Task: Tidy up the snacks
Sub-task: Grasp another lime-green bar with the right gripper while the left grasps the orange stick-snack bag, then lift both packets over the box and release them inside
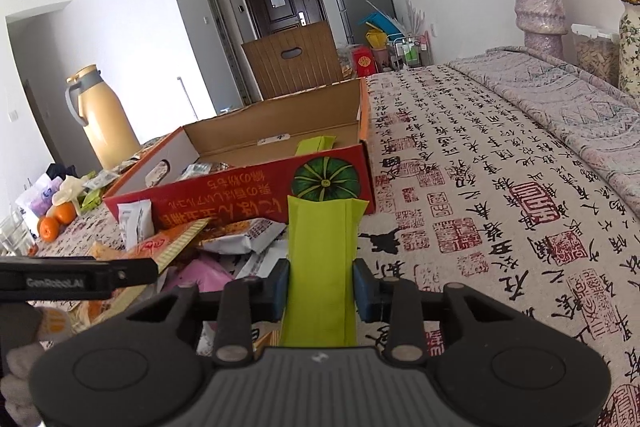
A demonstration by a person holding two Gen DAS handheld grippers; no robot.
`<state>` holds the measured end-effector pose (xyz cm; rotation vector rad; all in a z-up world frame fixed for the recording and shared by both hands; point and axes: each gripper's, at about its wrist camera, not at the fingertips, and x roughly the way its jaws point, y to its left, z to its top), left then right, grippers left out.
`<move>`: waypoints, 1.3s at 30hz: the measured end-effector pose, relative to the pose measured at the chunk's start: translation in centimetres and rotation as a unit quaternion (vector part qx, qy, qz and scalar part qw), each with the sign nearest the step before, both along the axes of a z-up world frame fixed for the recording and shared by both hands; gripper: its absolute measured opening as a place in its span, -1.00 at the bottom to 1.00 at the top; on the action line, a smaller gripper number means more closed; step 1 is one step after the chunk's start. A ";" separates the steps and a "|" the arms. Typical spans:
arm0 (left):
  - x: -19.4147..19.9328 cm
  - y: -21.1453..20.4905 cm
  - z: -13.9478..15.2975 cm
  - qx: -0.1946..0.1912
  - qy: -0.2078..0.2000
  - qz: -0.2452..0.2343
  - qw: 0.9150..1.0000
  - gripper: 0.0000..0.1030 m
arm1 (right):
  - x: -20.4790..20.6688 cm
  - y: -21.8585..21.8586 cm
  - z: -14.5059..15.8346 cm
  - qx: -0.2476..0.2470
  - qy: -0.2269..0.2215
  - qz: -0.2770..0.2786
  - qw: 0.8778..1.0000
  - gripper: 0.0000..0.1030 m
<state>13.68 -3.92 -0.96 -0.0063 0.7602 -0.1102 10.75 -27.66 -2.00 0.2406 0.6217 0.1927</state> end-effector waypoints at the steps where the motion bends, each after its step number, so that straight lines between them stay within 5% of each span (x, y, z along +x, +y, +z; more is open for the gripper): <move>1: 0.1 -0.1 -0.1 0.000 0.004 0.001 1.000 1.00 | 0.0 0.0 -0.1 0.001 0.000 0.000 1.000 -0.38; 4: 0.4 -0.2 -0.4 -0.001 0.012 0.006 1.000 0.97 | 0.2 -0.1 -0.3 0.002 0.002 0.000 1.000 -0.38; 10: 0.4 -0.1 -0.7 -0.018 0.025 -0.008 0.999 0.48 | 0.4 -0.1 -0.5 0.005 0.004 0.002 1.000 -0.38; 17: 0.3 0.3 -0.8 -0.032 0.029 -0.009 0.999 0.20 | 0.2 0.0 -0.6 0.005 0.004 0.002 1.000 -0.38; 39: -2.2 0.5 2.0 -0.027 -0.031 -0.021 0.999 -0.07 | -1.2 0.4 0.7 -0.001 -0.018 0.002 1.000 -0.37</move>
